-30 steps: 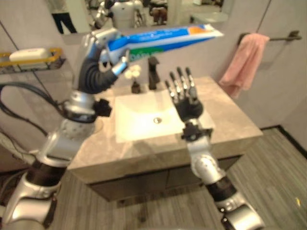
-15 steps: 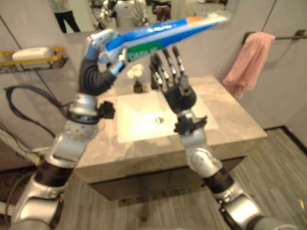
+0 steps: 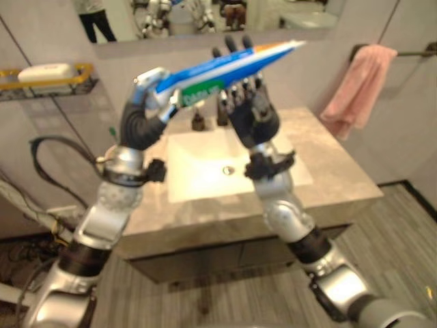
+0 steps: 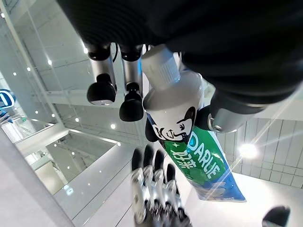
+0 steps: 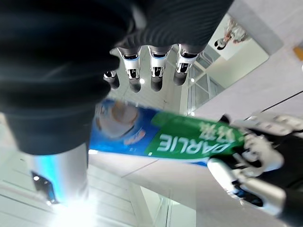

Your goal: Put brush and paste in cup on sink, flatten towel.

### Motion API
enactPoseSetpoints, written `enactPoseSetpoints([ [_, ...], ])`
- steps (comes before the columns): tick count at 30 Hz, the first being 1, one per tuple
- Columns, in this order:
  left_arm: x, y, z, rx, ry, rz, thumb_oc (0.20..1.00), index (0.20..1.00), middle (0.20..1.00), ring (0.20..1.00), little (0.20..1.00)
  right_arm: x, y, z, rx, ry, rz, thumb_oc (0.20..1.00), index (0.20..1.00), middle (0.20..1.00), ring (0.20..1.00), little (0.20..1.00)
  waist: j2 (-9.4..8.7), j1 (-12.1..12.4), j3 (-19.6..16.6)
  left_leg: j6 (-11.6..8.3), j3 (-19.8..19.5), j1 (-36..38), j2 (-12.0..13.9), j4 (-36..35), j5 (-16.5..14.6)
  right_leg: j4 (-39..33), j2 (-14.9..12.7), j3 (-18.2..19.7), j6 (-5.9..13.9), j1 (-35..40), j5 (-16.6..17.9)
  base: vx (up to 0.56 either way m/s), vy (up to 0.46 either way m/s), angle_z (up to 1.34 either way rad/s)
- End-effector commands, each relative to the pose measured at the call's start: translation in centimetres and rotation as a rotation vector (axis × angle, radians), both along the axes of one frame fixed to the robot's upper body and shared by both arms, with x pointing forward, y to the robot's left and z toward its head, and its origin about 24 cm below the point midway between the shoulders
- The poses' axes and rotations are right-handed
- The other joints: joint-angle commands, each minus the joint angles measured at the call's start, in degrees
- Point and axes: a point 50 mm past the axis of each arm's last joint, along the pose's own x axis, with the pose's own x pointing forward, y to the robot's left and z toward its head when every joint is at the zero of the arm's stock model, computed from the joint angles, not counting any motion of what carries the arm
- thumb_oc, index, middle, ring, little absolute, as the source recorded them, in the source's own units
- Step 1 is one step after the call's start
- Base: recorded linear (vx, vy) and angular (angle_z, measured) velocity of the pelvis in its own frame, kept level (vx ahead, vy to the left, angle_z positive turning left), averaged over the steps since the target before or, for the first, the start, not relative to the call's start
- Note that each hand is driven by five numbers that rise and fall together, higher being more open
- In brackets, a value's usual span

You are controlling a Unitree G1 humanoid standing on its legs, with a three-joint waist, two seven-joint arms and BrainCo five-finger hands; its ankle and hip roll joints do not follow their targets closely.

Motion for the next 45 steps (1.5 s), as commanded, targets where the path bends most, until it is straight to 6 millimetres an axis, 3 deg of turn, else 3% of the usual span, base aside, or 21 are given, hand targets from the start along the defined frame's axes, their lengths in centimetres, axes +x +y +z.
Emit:
enactPoseSetpoints([
  [1, -0.8, 0.5, 3.2, -0.022, -0.136, -0.053, 0.2, 0.2, 0.2, 0.2, 0.2, -1.0, 0.4, 4.3, 0.095, -0.172, 0.007, 1.0, 1.0, 1.0, 1.0, 1.0, -4.25, 0.77, -1.05, 0.59, -6.67, 1.84, 3.48, 0.7, -5.83, 0.3, -6.25, -2.08, 4.56, 1.76, 0.42, 0.0, 0.0, 0.0],
  [13, 0.1, 0.1, 2.1, -0.032, -0.054, -0.082, 0.2, 0.2, 0.2, 0.2, 0.2, -0.7, 1.1, 4.2, 0.084, -0.147, 0.019, 1.0, 1.0, 1.0, 1.0, 1.0, -3.96, 0.52, -1.19, 0.52, -6.63, 2.21, 3.72, 0.7, -5.82, 0.3, -6.01, -2.3, 4.27, 2.2, 0.08, 0.0, 0.0, 0.0],
  [15, 0.3, -0.1, 1.9, -0.043, -0.029, -0.102, 0.2, 0.2, 0.2, 0.2, 0.2, -0.6, 1.2, 3.7, 0.085, -0.125, 0.025, 0.875, 0.875, 0.875, 0.875, 0.875, -3.71, 0.34, -1.16, 0.48, -6.4, 2.26, 3.75, 0.7, -5.84, 0.3, -5.99, -2.05, 4.22, 2.04, 0.11, 0.0, 0.0, 0.0],
  [16, 0.3, -0.2, 1.8, -0.043, -0.024, -0.11, 0.2, 0.2, 0.2, 0.2, 0.2, -0.6, 1.2, 3.6, 0.087, -0.119, 0.027, 0.573, 0.573, 0.573, 0.573, 0.573, -3.64, 0.28, -1.14, 0.45, -6.36, 2.26, 3.75, 0.7, -5.82, 0.3, -5.97, -2.04, 4.2, 2.02, 0.11, 0.0, 0.0, 0.0],
  [19, 0.4, -0.4, 1.7, -0.041, -0.008, -0.131, 0.2, 0.2, 0.2, 0.2, 0.2, -0.5, 1.2, 3.4, 0.089, -0.107, 0.022, 0.476, 0.476, 0.476, 0.476, 0.476, -3.49, 0.0, -1.08, 0.41, -6.34, 2.22, 3.83, 0.7, -5.74, 0.3, -5.79, -1.91, 4.08, 1.93, 0.05, 0.0, 0.0, 0.0],
  [22, 0.5, -0.7, 1.5, -0.055, 0.014, -0.16, 0.2, 0.2, 0.2, 0.2, 0.2, -0.6, 1.3, 3.2, 0.093, -0.095, 0.027, 0.573, 0.573, 0.573, 0.573, 0.573, -3.37, -0.35, -1.0, 0.35, -6.27, 2.08, 3.93, 0.7, -5.66, 0.3, -5.69, -1.71, 3.99, 1.76, 0.04, 0.0, 0.0, 0.0],
  [24, 0.6, -1.0, 1.1, -0.068, 0.037, -0.176, 0.2, 0.2, 0.2, 0.2, 0.2, -0.7, 1.4, 3.2, 0.096, -0.095, 0.03, 0.511, 0.511, 0.511, 0.511, 0.511, -3.26, -0.61, -0.96, 0.34, -6.18, 2.06, 3.96, 0.7, -5.65, 0.3, -5.63, -1.61, 3.91, 1.68, 0.03, 0.0, 0.0, 0.0],
  [25, 0.7, -1.1, 1.0, -0.073, 0.047, -0.183, 0.2, 0.2, 0.2, 0.2, 0.2, -0.7, 1.4, 3.1, 0.098, -0.093, 0.03, 0.404, 0.404, 0.404, 0.404, 0.404, -3.2, -0.67, -0.94, 0.32, -6.15, 2.07, 4.0, 0.7, -5.64, 0.3, -5.57, -1.57, 3.88, 1.68, 0.03, 0.0, 0.0, 0.0],
  [26, 0.7, -1.2, 0.9, -0.076, 0.054, -0.192, 0.2, 0.2, 0.2, 0.2, 0.2, -0.7, 1.4, 3.1, 0.101, -0.093, 0.03, 0.247, 0.247, 0.247, 0.247, 0.247, -3.14, -0.75, -0.94, 0.33, -6.1, 2.1, 4.04, 0.7, -5.63, 0.3, -5.52, -1.46, 3.88, 1.61, 0.04, 0.0, 0.0, 0.0],
  [27, 0.7, -1.2, 0.9, -0.076, 0.054, -0.192, 0.2, 0.2, 0.2, 0.2, 0.2, -0.7, 1.4, 3.1, 0.101, -0.093, 0.03, 0.2, 0.2, 0.2, 0.2, 0.2, -3.14, -0.75, -0.94, 0.33, -6.1, 2.1, 4.04, 0.7, -5.63, 0.3, -5.52, -1.46, 3.88, 1.61, 0.04, 0.0, 0.0, 0.0],
  [32, 0.9, -1.6, 0.2, -0.099, 0.087, -0.206, 0.2, 0.2, 0.2, 0.2, 0.2, -0.7, 1.2, 2.8, 0.108, -0.076, 0.022, 0.2, 0.2, 0.2, 0.2, 0.2, -2.91, -1.24, -1.02, 0.23, -5.99, 2.13, 4.24, 0.7, -5.54, 0.3, -5.36, -1.19, 3.79, 1.48, -0.17, -0.01, -0.014, 0.0],
  [33, 0.9, -1.6, 0.2, -0.099, 0.087, -0.206, 0.288, 0.288, 0.288, 0.288, 0.288, -0.7, 1.2, 2.7, 0.108, -0.076, 0.022, 0.2, 0.2, 0.2, 0.2, 0.2, -2.91, -1.23, -1.03, 0.23, -5.99, 2.13, 4.24, 0.7, -5.54, 0.3, -5.36, -1.19, 3.79, 1.47, -0.17, -0.02, -0.033, -0.01],
  [34, 1.0, -1.5, -0.1, -0.11, 0.097, -0.19, 1.0, 1.0, 1.0, 1.0, 1.0, -0.7, 1.0, 2.7, 0.118, -0.071, 0.012, 0.2, 0.2, 0.2, 0.2, 0.2, -2.77, -1.27, -1.08, 0.21, -5.94, 2.15, 4.33, 0.7, -5.46, 0.3, -5.31, -1.17, 3.72, 1.54, -0.17, 0.0, 0.0, 0.0],
  [41, 0.0, 0.6, 0.2, -0.072, 0.021, -0.01, 1.0, 1.0, 1.0, 1.0, 1.0, -0.9, -0.8, 2.4, 0.214, -0.046, -0.042, 0.2, 0.2, 0.2, 0.2, 0.2, -2.28, -0.69, -1.04, 0.0, -6.54, 1.74, 4.58, 0.7, -5.04, 0.3, -5.1, -1.73, 3.45, 1.62, -0.37, 0.0, -0.005, 0.0],
  [45, -2.0, 2.8, 0.4, -0.1, -0.034, 0.078, 1.0, 1.0, 1.0, 1.0, 1.0, -1.3, -2.2, 2.0, 0.295, -0.032, -0.074, 0.2, 0.2, 0.2, 0.2, 0.2, -2.24, 0.4, -0.69, 0.05, -7.08, 1.49, 4.53, 0.7, -4.94, 0.3, -5.13, -2.29, 3.43, 1.76, -0.38, 0.0, 0.001, 0.01],
])
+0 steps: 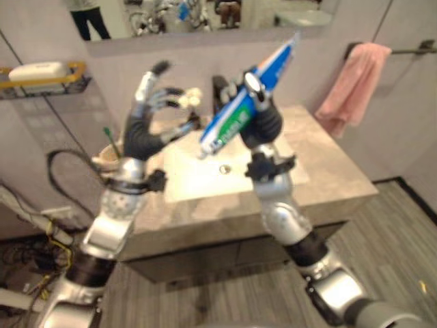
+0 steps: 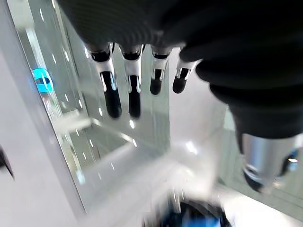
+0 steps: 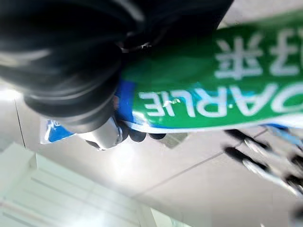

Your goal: Put brush and paste in cup on sink, flatten towel.

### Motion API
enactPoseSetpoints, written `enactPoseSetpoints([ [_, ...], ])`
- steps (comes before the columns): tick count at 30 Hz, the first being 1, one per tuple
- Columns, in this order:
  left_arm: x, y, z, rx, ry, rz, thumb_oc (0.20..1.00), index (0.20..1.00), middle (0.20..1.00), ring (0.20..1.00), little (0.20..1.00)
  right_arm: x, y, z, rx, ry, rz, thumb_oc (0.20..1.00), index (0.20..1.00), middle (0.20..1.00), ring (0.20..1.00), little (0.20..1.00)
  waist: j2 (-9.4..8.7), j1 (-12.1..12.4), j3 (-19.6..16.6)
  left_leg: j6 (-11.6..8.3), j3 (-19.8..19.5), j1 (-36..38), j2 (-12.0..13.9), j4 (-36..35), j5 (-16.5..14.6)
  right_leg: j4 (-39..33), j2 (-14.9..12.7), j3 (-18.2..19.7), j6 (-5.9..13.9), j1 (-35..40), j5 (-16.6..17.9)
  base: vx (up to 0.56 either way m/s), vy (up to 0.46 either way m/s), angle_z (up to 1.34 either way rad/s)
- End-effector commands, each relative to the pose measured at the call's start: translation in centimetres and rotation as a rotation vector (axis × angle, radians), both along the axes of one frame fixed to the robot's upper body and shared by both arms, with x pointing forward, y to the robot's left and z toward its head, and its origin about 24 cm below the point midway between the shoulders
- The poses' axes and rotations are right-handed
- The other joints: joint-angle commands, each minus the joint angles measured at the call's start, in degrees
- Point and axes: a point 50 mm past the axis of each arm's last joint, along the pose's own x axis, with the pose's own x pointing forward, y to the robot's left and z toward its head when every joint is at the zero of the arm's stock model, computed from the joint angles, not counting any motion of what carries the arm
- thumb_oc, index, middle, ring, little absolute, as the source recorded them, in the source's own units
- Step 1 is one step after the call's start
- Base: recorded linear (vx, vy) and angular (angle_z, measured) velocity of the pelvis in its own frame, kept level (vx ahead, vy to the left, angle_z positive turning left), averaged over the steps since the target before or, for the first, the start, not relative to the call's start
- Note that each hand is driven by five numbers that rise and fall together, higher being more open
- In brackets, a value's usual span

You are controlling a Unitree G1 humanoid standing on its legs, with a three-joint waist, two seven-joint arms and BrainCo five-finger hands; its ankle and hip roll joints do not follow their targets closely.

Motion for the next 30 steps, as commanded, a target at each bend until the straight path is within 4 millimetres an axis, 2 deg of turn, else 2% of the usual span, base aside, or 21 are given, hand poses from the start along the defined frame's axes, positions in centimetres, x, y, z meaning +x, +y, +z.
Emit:
enactPoseSetpoints([
  [1, -1.8, 1.5, 2.7, 0.036, -0.162, 0.068, 1.0, 1.0, 1.0, 1.0, 1.0, -1.3, -1.3, 3.7, 0.206, -0.152, -0.033, 0.2, 0.2, 0.2, 0.2, 0.2, -2.91, 1.51, -1.24, 0.07, -7.22, 1.2, 4.4, 0.69, -4.95, 0.31, -5.28, -2.53, 3.53, 1.51, -0.38, 0.0, 0.0, 0.0],
  [4, -3.7, 3.7, 2.4, -0.021, -0.186, 0.146, 1.0, 1.0, 1.0, 1.0, 1.0, -1.4, -2.6, 3.3, 0.206, -0.153, -0.084, 0.2, 0.2, 0.2, 0.2, 0.2, -3.08, 2.66, -1.01, 0.28, -7.53, 1.39, 4.22, 0.69, -5.11, 0.31, -5.49, -2.9, 3.52, 1.92, -0.42, 0.0, 0.0, 0.0],
  [5, -3.8, 3.7, 2.4, -0.022, -0.184, 0.148, 1.0, 1.0, 1.0, 1.0, 1.0, -1.4, -2.5, 3.2, 0.205, -0.151, -0.082, 0.2, 0.2, 0.2, 0.2, 0.2, -3.02, 2.49, -1.07, 0.29, -7.53, 1.44, 4.21, 0.69, -5.13, 0.31, -5.5, -2.91, 3.53, 1.98, -0.43, 0.0, 0.0, 0.0],
  [6, -5.2, 5.2, 1.7, -0.081, -0.163, 0.157, 1.0, 1.0, 1.0, 1.0, 1.0, -1.5, -3.3, 2.8, 0.175, -0.152, -0.122, 0.2, 0.2, 0.2, 0.2, 0.2, -3.16, 3.29, -0.9, 0.48, -7.81, 1.64, 3.96, 0.69, -5.25, 0.31, -5.68, -3.07, 3.57, 2.25, -0.5, 0.02, 0.041, 0.0],
  [8, -6.1, 7.8, -0.1, -0.171, -0.095, 0.234, 1.0, 1.0, 1.0, 1.0, 1.0, -1.3, -3.8, 2.5, 0.156, -0.148, -0.157, 0.2, 0.2, 0.2, 0.2, 0.2, -3.17, 4.56, -0.62, 0.7, -8.11, 2.02, 3.65, 0.69, -5.49, 0.31, -5.91, -3.25, 3.66, 2.72, -0.62, 0.01, 0.05, 0.01],
  [9, -6.2, 7.8, -0.1, -0.171, -0.095, 0.234, 1.0, 1.0, 1.0, 1.0, 1.0, -1.3, -3.8, 2.5, 0.156, -0.148, -0.156, 0.2, 0.2, 0.2, 0.2, 0.2, -3.2, 4.5, -0.67, 0.73, -8.09, 1.93, 3.61, 0.69, -5.39, 0.31, -5.95, -3.22, 3.63, 2.61, -0.54, 0.0, 0.05, 0.03],
  [10, -6.8, 10.7, -2.6, -0.28, -0.011, 0.377, 1.0, 1.0, 1.0, 1.0, 1.0, -1.1, -4.1, 2.1, 0.129, -0.144, -0.178, 0.2, 0.2, 0.2, 0.2, 0.2, -3.39, 5.88, -0.35, 0.9, -8.61, 1.92, 3.26, 0.69, -5.34, 0.31, -6.22, -3.48, 3.7, 2.91, -0.6, 0.0, 0.047, 0.03],
  [12, -7.9, 13.1, -5.8, -0.376, 0.099, 0.512, 1.0, 1.0, 1.0, 1.0, 1.0, -0.7, -4.6, 2.0, 0.113, -0.143, -0.209, 0.2, 0.2, 0.2, 0.2, 0.2, -3.66, 7.52, -0.01, 1.12, -9.35, 1.78, 2.92, 0.69, -5.37, 0.31, -6.61, -4.14, 3.8, 3.3, -0.64, 0.0, 0.06, 0.08],
  [17, -10.1, 16.0, -10.7, -0.337, 0.347, 0.715, 1.0, 1.0, 1.0, 1.0, 1.0, 0.0, -5.9, 2.6, 0.077, -0.158, -0.31, 0.2, 0.2, 0.2, 0.2, 0.2, -4.46, 11.3, 0.75, 1.51, -11.44, 0.83, 2.09, 0.69, -5.14, 0.31, -7.47, -6.94, 4.13, 4.39, -0.58, 0.0, 0.043, 0.24],
  [18, -10.5, 16.5, -11.7, -0.309, 0.406, 0.746, 1.0, 1.0, 1.0, 1.0, 1.0, 0.2, -6.1, 3.0, 0.065, -0.17, -0.329, 0.2, 0.2, 0.2, 0.2, 0.2, -4.63, 12.09, 0.94, 1.55, -11.98, 0.51, 1.93, 0.69, -4.98, 0.31, -7.61, -7.58, 4.19, 4.56, -0.59, 0.0, 0.03, 0.3],
  [19, -10.4, 16.5, -11.7, -0.309, 0.405, 0.746, 1.0, 1.0, 1.0, 1.0, 1.0, 0.2, -6.1, 3.0, 0.065, -0.17, -0.33, 0.2, 0.2, 0.2, 0.2, 0.2, -4.69, 12.06, 0.94, 1.59, -12.03, 0.39, 1.87, 0.69, -4.87, 0.31, -7.67, -7.62, 4.18, 4.47, -0.53, -0.01, 0.027, 0.4],
  [20, -10.9, 17.1, -12.9, -0.313, 0.463, 0.786, 1.0, 1.0, 1.0, 1.0, 1.0, 0.5, -6.2, 3.3, 0.056, -0.175, -0.343, 0.2, 0.2, 0.2, 0.2, 0.2, -4.96, 12.99, 1.09, 1.6, -12.58, -0.05, 1.7, 0.69, -4.69, 0.31, -7.81, -8.34, 4.27, 4.59, -0.49, -0.01, 0.023, 0.45],
  [21, -11.3, 17.9, -14.3, -0.295, 0.536, 0.836, 1.0, 1.0, 1.0, 1.0, 1.0, 0.8, -6.4, 3.6, 0.05, -0.179, -0.357, 0.2, 0.2, 0.2, 0.2, 0.2, -5.43, 14.22, 1.27, 1.58, -13.46, -0.69, 1.56, 0.69, -4.48, 0.31, -7.91, -9.32, 4.4, 4.68, -0.51, 0.0, 0.025, 0.4],
  [24, -12.3, 18.7, -18.1, -0.37, 0.7, 0.916, 1.0, 1.0, 1.0, 1.0, 1.0, 1.3, -6.1, 4.1, 0.012, -0.184, -0.366, 0.2, 0.2, 0.2, 0.2, 0.2, -6.21, 15.32, 1.45, 1.35, -14.38, -1.57, 1.51, 0.69, -4.18, 0.31, -7.93, -10.62, 4.4, 4.75, -0.47, 0.02, 0.011, 0.4],
  [25, -13.3, 18.7, -21.1, -0.332, 0.88, 0.938, 1.0, 1.0, 1.0, 1.0, 1.0, 1.9, -5.6, 4.2, -0.009, -0.172, -0.365, 0.2, 0.2, 0.2, 0.2, 0.2, -6.45, 15.72, 1.67, 1.3, -15.08, -2.38, 1.39, 0.69, -3.77, 0.31, -7.94, -11.47, 4.45, 4.67, -0.37, 0.0, 0.008, 0.48],
  [26, -14.0, 18.5, -23.1, -0.338, 1.0, 0.932, 1.0, 1.0, 1.0, 1.0, 1.0, 2.1, -5.5, 4.5, -0.015, -0.177, -0.36, 0.2, 0.2, 0.2, 0.2, 0.2, -6.43, 15.8, 1.93, 1.25, -15.58, -2.88, 1.3, 0.69, -3.43, 0.31, -7.94, -11.99, 4.48, 4.6, -0.27, -0.01, 0.007, 0.2],
  [27, -14.0, 18.5, -23.1, -0.338, 0.999, 0.931, 1.0, 1.0, 1.0, 1.0, 1.0, 2.1, -5.5, 4.5, -0.015, -0.178, -0.361, 0.2, 0.2, 0.2, 0.2, 0.2, -6.47, 15.75, 1.91, 1.29, -15.68, -3.03, 1.24, 0.69, -3.34, 0.31, -7.99, -12.09, 4.48, 4.51, -0.22, -0.04, 0.012, 0.18],
  [28, -15.2, 17.3, -26.6, -0.303, 1.244, 0.84, 1.0, 1.0, 1.0, 1.0, 1.0, 2.7, -4.8, 4.8, -0.033, -0.173, -0.347, 0.2, 0.2, 0.2, 0.2, 0.2, -6.02, 15.62, 2.54, 1.08, -17.11, -4.33, 1.06, 0.69, -2.59, 0.31, -7.97, -13.55, 4.51, 4.4, 0.1, -0.03, 0.004, 0.09],
  [30, -15.5, 16.0, -28.5, -0.241, 1.384, 0.742, 1.0, 1.0, 1.0, 1.0, 1.0, 3.1, -4.5, 5.3, -0.046, -0.171, -0.367, 0.2, 0.2, 0.2, 0.2, 0.2, -5.47, 15.41, 3.26, 0.35, -19.69, -6.3, 0.85, 0.69, -2.1, 0.31, -7.84, -15.89, 4.83, 4.52, -0.05, -0.05, 0.006, 0.47],
])
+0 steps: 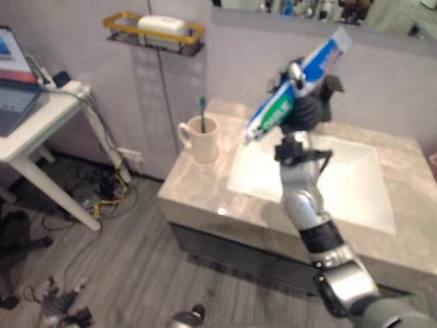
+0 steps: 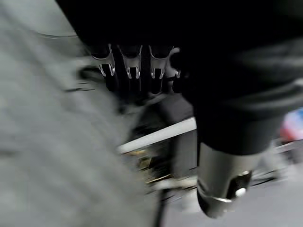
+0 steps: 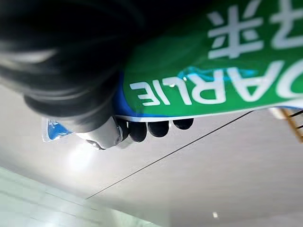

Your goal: Put brush and paste in cup on sink, flatten towel.

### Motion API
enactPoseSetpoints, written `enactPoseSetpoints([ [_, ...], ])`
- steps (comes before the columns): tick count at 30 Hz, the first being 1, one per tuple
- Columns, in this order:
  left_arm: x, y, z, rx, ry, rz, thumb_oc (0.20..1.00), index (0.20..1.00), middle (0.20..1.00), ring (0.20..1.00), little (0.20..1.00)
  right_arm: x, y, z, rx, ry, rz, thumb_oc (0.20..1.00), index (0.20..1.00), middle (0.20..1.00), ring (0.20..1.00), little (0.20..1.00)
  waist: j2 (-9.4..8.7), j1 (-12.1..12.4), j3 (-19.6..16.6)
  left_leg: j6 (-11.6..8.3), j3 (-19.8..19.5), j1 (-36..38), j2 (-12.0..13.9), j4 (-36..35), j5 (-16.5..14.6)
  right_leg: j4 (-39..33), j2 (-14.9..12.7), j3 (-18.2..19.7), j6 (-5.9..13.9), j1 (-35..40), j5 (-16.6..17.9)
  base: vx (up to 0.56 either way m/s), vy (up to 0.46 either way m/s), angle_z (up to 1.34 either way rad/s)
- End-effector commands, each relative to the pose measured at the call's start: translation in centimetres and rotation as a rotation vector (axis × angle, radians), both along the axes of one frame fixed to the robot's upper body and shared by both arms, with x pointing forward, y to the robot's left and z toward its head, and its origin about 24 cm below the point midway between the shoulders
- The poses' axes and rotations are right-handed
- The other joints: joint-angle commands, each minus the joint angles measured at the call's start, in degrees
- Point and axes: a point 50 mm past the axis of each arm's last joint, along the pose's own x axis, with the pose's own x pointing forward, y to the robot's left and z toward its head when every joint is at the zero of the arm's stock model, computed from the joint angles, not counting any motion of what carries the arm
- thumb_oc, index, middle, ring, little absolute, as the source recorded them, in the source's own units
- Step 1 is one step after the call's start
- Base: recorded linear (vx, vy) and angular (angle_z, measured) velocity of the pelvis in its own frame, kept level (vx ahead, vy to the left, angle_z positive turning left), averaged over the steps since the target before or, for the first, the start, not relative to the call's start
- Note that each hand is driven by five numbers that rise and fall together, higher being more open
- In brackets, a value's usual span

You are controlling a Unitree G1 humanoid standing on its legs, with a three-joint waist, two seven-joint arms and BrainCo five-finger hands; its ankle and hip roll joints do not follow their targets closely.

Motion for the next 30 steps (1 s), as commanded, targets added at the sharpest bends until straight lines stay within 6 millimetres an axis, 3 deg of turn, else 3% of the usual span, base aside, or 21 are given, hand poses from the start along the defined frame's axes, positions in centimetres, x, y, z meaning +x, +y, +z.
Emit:
enactPoseSetpoints([
  [1, 2.6, 0.6, 0.6, -0.064, -0.012, -0.107, 1.0, 1.0, 1.0, 1.0, 1.0, -0.4, 0.6, 4.3, 0.014, -0.164, -0.01, 0.2, 0.2, 0.2, 0.2, 0.2, -0.58, 0.25, -0.37, -0.46, -8.02, -2.59, 3.15, -0.29, -2.56, 0.31, -5.68, -3.94, 3.54, 1.69, 2.03, -0.03, 0.029, 0.72],
  [4, -0.1, -1.4, -2.5, -0.142, 0.204, -0.119, 1.0, 1.0, 1.0, 1.0, 1.0, 0.2, 0.9, 4.4, -0.008, -0.145, -0.03, 0.2, 0.2, 0.2, 0.2, 0.2, -0.58, -0.1, -0.39, -0.51, -9.52, -3.58, 2.98, -0.29, -2.24, 0.31, -5.46, -5.33, 3.44, 1.71, 1.96, 0.03, 0.034, 0.52],
  [6, -2.2, -2.7, -4.0, -0.223, 0.306, -0.036, 1.0, 1.0, 1.0, 1.0, 1.0, 0.6, 1.0, 4.6, -0.01, -0.133, -0.037, 0.2, 0.2, 0.2, 0.2, 0.2, -1.01, 0.1, -0.45, -0.55, -10.21, -4.04, 2.72, -0.29, -2.19, 0.31, -5.42, -5.81, 3.39, 1.64, 1.68, 0.04, 0.033, 0.2],
  [10, -4.4, -4.0, -5.0, -0.269, 0.429, -0.025, 1.0, 1.0, 1.0, 1.0, 1.0, 1.3, 0.5, 5.0, -0.016, -0.126, -0.073, 0.2, 0.2, 0.2, 0.2, 0.2, -2.15, 1.0, -0.93, -0.69, -10.74, -4.53, 2.67, -0.29, -2.23, 0.31, -5.31, -6.56, 3.36, 1.68, 1.63, 0.04, 0.024, 0.06],
  [14, -4.9, -3.9, -5.0, -0.247, 0.483, -0.081, 1.0, 1.0, 1.0, 1.0, 1.0, 1.5, -0.2, 6.3, -0.079, -0.163, -0.132, 0.2, 0.2, 0.2, 0.2, 0.2, -3.07, 2.2, -1.22, -0.79, -11.19, -5.11, 2.5, -0.29, -2.14, 0.31, -5.31, -6.75, 3.5, 1.35, 1.72, 0.03, 0.025, 0.05],
  [19, -3.4, -3.7, -4.7, -0.191, 0.469, -0.189, 1.0, 1.0, 1.0, 1.0, 1.0, 1.9, -1.4, 7.2, -0.093, -0.169, -0.21, 0.2, 0.2, 0.2, 0.2, 0.2, -3.58, 3.44, -1.22, -0.94, -12.23, -5.7, 2.24, -0.29, -1.99, 0.31, -5.19, -7.46, 3.68, 1.38, 1.56, 0.01, 0.019, 0.06],
  [30, -2.2, -3.4, -4.3, -0.131, 0.451, -0.257, 1.0, 1.0, 1.0, 1.0, 1.0, 2.8, -1.1, 8.2, -0.153, -0.157, -0.244, 0.2, 0.2, 0.2, 0.2, 0.2, -4.4, 4.72, -1.07, -0.9, -12.68, -6.01, 1.85, -0.29, -2.02, 0.31, -5.13, -7.97, 3.89, 1.28, 1.72, 0.0, 0.019, 0.04],
])
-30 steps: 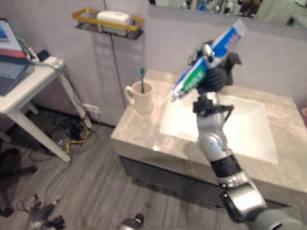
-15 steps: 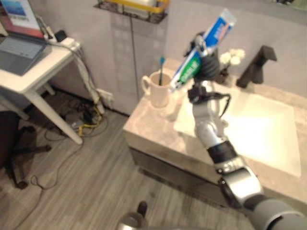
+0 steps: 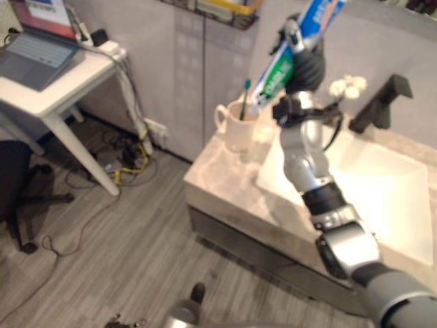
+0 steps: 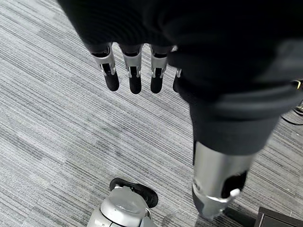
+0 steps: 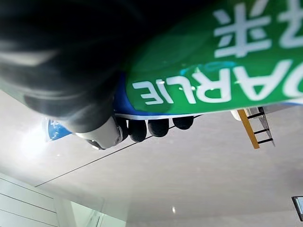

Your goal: Put brush and paste in cup on sink, flatten towel.

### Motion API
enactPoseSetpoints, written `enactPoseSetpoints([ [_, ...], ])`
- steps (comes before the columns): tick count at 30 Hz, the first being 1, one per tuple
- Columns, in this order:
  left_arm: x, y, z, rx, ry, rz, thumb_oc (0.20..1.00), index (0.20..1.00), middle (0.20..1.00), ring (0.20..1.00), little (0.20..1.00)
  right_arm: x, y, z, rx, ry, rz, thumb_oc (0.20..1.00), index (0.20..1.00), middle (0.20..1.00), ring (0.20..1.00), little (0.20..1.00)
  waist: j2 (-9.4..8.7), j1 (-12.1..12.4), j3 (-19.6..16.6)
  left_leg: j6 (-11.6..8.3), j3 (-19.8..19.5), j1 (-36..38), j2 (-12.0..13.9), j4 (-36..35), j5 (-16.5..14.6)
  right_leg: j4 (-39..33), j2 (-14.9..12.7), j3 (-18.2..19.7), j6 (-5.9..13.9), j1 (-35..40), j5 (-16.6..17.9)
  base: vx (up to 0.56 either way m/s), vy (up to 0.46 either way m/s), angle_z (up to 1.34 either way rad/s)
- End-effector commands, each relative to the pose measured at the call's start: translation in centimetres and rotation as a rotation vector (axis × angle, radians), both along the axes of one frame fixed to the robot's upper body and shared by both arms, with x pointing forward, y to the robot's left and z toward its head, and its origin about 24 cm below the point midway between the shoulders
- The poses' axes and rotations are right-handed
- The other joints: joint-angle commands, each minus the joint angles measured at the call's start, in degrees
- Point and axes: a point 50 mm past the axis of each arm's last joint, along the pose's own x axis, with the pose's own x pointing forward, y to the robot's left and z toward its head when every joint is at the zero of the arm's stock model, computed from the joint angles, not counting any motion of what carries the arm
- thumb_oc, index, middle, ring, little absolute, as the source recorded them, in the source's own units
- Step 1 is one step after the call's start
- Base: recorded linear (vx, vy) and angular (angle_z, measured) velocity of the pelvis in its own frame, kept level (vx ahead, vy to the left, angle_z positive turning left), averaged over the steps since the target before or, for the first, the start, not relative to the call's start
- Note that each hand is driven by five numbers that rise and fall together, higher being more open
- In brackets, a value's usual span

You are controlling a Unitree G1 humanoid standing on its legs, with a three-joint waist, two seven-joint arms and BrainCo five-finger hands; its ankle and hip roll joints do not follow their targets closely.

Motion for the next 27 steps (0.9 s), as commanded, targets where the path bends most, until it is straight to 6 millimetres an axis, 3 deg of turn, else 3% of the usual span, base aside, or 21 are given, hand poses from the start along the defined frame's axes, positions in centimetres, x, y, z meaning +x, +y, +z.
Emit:
enactPoseSetpoints([
  [1, -0.2, 1.4, 0.4, 0.072, 0.046, -0.095, 1.0, 1.0, 1.0, 1.0, 1.0, -0.4, -0.3, 3.7, -0.05, -0.142, -0.046, 0.2, 0.2, 0.2, 0.2, 0.2, -1.2, 2.79, -2.14, -1.31, -6.16, -0.14, 3.33, -2.28, -2.78, 0.29, -4.43, -1.72, 3.75, 3.1, 2.02, -0.01, 0.04, 0.0],
  [14, -0.9, 2.0, 0.6, 0.093, 0.086, -0.123, 1.0, 1.0, 1.0, 1.0, 1.0, 0.5, -1.8, 4.7, -0.18, -0.131, -0.19, 0.2, 0.2, 0.2, 0.2, 0.2, -2.3, 4.37, -1.21, -1.29, -7.89, -2.93, 2.48, -2.28, -2.14, 0.29, -4.56, -2.6, 4.2, 1.34, 2.36, 0.01, 0.025, 0.08],
  [24, 0.9, 1.6, 0.8, 0.103, 0.02, -0.175, 1.0, 1.0, 1.0, 1.0, 1.0, 0.8, -1.8, 5.3, -0.204, -0.126, -0.235, 0.2, 0.2, 0.2, 0.2, 0.2, -2.27, 5.12, 0.41, -1.26, -8.74, -4.83, 2.07, -2.28, -1.62, 0.29, -4.35, -2.93, 4.39, -0.05, 2.42, 0.01, 0.012, 0.01],
  [27, 1.6, 1.5, 0.8, 0.106, 0.001, -0.167, 1.0, 1.0, 1.0, 1.0, 1.0, 0.9, -1.5, 4.5, -0.161, -0.1, -0.214, 0.2, 0.2, 0.2, 0.2, 0.2, -2.13, 5.01, 0.82, -1.16, -8.86, -4.93, 2.03, -2.28, -1.61, 0.29, -4.29, -3.07, 4.4, -0.22, 2.48, 0.01, 0.014, 0.06],
])
